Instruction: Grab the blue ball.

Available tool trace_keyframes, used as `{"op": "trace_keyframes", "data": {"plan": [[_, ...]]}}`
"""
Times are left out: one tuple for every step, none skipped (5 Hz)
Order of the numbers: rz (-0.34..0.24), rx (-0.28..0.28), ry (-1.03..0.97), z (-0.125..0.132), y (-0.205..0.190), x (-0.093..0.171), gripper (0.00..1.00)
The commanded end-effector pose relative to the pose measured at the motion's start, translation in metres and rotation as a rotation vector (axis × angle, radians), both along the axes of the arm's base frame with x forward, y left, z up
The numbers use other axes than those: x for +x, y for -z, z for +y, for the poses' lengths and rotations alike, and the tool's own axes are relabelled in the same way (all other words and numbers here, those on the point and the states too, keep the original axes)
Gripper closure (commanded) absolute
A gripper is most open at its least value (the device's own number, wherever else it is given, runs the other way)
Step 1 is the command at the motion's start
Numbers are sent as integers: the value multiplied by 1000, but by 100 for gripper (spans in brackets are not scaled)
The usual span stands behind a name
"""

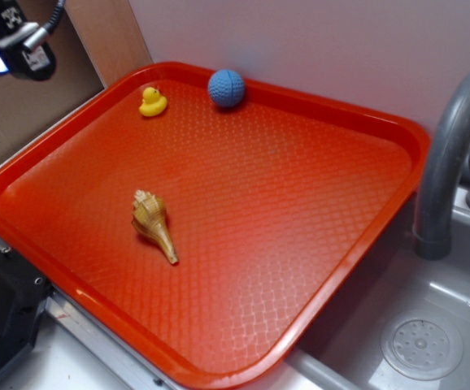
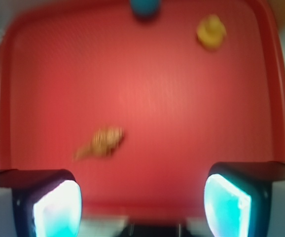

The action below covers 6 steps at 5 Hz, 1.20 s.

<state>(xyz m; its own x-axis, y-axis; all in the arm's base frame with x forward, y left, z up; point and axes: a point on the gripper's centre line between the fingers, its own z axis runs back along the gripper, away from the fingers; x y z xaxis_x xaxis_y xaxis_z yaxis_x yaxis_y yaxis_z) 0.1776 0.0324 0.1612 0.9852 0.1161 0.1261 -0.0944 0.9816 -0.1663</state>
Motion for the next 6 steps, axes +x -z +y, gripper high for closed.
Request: {"op": "trace_keyframes", "data": {"plan": [[-32,6,-7,3,-6,5,0],[-32,6,-7,3,-6,5,0],[-32,6,-7,3,-6,5,0],[-35,-75,-59,-2,25,55,0],[-81,-81,-72,-17,44,106,0],[-83,-79,-55,-21,66,139,0]]}}
